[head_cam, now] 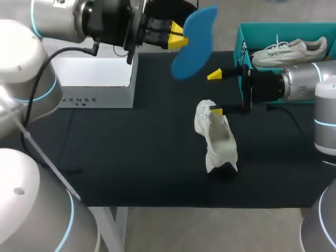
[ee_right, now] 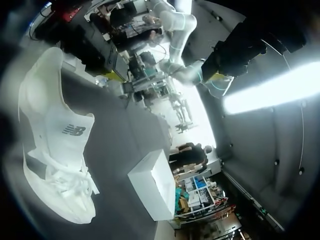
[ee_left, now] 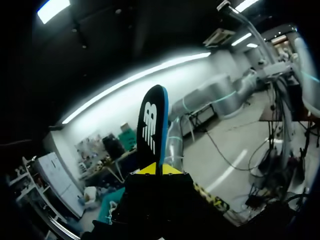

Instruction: Take the shoe out of the shoebox, open the shoe tongue, remove and reinsert the insole, then place the shoe into the shoebox

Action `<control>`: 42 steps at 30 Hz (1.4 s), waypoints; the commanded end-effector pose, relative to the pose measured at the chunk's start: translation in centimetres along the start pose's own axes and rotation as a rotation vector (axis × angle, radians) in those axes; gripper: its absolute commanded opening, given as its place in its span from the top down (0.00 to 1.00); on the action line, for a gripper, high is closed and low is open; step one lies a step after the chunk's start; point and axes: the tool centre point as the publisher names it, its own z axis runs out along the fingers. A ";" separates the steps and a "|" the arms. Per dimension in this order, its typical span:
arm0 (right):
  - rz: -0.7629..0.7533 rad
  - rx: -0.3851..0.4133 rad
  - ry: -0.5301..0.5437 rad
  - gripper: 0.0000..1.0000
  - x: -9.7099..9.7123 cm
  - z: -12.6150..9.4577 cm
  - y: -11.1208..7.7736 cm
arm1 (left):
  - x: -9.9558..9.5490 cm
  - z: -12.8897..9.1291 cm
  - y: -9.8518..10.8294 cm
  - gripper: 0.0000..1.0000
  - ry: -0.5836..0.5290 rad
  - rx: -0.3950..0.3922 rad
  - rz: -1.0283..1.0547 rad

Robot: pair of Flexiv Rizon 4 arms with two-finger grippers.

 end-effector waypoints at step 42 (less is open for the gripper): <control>0.001 -0.001 -0.002 0.00 0.0 0.2 0.1 | 13.4 1.4 8.4 1.00 0.229 -0.099 0.427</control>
